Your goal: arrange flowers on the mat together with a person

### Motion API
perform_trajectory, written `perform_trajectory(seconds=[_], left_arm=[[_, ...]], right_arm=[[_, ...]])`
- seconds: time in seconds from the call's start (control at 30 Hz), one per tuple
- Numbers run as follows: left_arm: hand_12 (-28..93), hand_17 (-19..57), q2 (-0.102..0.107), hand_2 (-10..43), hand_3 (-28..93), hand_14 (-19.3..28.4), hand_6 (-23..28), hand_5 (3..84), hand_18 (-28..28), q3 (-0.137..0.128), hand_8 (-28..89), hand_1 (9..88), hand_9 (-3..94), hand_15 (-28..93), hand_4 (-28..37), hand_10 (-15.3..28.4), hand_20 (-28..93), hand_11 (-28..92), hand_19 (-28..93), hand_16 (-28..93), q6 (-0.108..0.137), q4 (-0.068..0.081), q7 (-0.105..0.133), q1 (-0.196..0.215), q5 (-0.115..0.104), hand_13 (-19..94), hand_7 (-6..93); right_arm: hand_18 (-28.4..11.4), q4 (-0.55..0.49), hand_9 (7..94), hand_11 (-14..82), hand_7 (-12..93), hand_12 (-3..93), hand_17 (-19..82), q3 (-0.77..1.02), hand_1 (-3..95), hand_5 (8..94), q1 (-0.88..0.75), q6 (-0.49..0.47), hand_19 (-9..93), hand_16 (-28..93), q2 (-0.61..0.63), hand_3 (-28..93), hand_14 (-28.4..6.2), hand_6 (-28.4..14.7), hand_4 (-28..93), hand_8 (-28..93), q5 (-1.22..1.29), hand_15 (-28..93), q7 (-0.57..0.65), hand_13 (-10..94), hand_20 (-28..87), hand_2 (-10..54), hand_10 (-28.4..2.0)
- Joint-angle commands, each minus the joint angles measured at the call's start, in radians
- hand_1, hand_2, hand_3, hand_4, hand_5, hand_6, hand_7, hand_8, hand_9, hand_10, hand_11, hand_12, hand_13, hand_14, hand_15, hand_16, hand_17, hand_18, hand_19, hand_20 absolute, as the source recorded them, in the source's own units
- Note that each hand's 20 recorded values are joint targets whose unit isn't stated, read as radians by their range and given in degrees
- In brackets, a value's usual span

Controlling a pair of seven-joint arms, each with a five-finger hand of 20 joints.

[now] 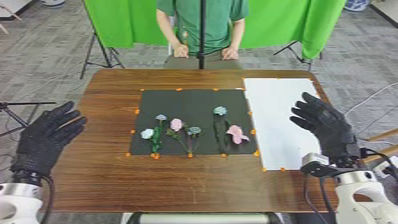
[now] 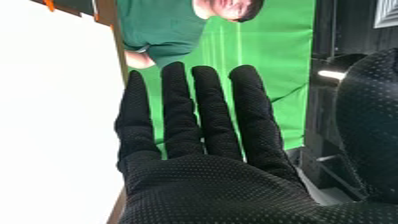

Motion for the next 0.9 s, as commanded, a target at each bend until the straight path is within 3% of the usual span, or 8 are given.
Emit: perform_trajectory(seconds=[0.03,0.1,0.23,0.43,0.53,0.73,0.87,0.9], left_arm=[[17,-1.2,-0.009,0.6,68,16.2,4.7,38.6,23.1,0.012,-6,25.6,33.1,29,-22.9,13.5,19,21,51,4,0.008,0.001,0.002,0.007,0.000,32,15.7],[17,-1.1,-0.006,0.6,68,16.2,4.8,38.5,23.1,0.015,-6,25.7,33.0,29,-22.9,13.5,19,21,51,4,0.006,0.004,-0.007,-0.001,0.002,32,15.6],[17,-1.7,0.001,0.7,68,16.2,4.9,38.6,22.8,0.007,-6,25.8,32.9,29,-22.8,13.5,19,21,49,3,0.020,0.002,0.009,0.005,-0.002,32,15.6],[17,-2.8,0.021,0.7,68,16.0,4.9,38.6,22.4,0.000,-6,25.8,33.0,29,-22.8,13.5,17,21,45,3,0.007,0.011,0.005,-0.024,-0.004,32,15.6],[17,-2.9,0.016,0.7,68,16.0,4.9,38.7,22.3,-0.008,-6,25.8,33.1,29,-22.7,13.4,17,21,44,3,0.005,0.007,0.012,-0.009,-0.003,32,15.7],[17,-3.0,0.034,0.7,68,16.0,4.9,38.7,22.4,0.003,-6,25.8,33.2,28,-22.8,13.5,17,21,44,3,0.004,0.021,0.008,-0.047,-0.001,31,15.9],[17,-3.0,0.022,0.7,68,16.0,4.8,38.7,22.3,-0.008,-6,25.7,33.4,28,-22.9,13.5,16,21,44,3,0.001,0.015,0.012,-0.017,-0.003,31,15.9],[17,-3.0,0.017,0.7,68,16.0,4.8,38.7,22.3,-0.010,-6,25.7,33.4,28,-22.8,13.5,16,21,44,3,-0.005,0.014,0.002,-0.015,-0.002,31,15.9]], right_arm=[[-20.5,-0.002,39.4,9.6,15,22.4,7,0.007,19.5,39.7,0.006,0.005,42,34,0.006,86,-11.6,-3.0,-25,-10,0.000,13,0.008,34,27,-4.4,-13.3],[-20.5,-0.010,39.3,9.5,15,22.4,7,0.020,19.5,39.6,-0.016,0.006,42,34,-0.005,86,-11.5,-3.0,-25,-10,0.002,13,0.015,34,27,-4.4,-13.3],[-20.6,-0.007,39.4,9.7,15,22.4,7,0.010,19.5,39.6,-0.006,0.015,42,33,-0.006,86,-11.7,-3.0,-25,-10,0.000,13,0.004,34,27,-4.3,-13.4],[-20.6,-0.002,39.4,9.7,15,22.4,7,0.001,19.6,39.5,0.011,0.017,42,33,-0.006,86,-11.6,-2.9,-25,-10,0.000,14,-0.007,34,27,-4.4,-13.3],[-20.6,-0.003,39.4,9.7,15,22.4,7,-0.001,19.6,39.5,0.009,0.016,42,33,-0.005,86,-11.6,-3.0,-25,-10,0.003,14,-0.002,34,27,-4.5,-13.3],[-20.6,0.001,39.5,9.7,15,22.3,7,-0.013,19.6,39.5,0.022,0.021,42,33,-0.005,86,-11.7,-2.9,-25,-10,0.010,14,-0.015,34,27,-4.4,-13.3],[-20.7,0.015,39.5,9.7,15,22.3,7,-0.046,19.5,39.6,0.038,-0.016,42,32,-0.030,86,-11.7,-3.0,-25,-10,-0.003,15,-0.013,35,27,-4.3,-13.3],[-20.7,0.012,39.5,9.8,15,22.3,7,-0.042,19.5,39.5,0.030,-0.018,42,32,-0.029,86,-11.7,-3.0,-25,-10,-0.012,15,-0.013,35,27,-4.3,-13.3]])
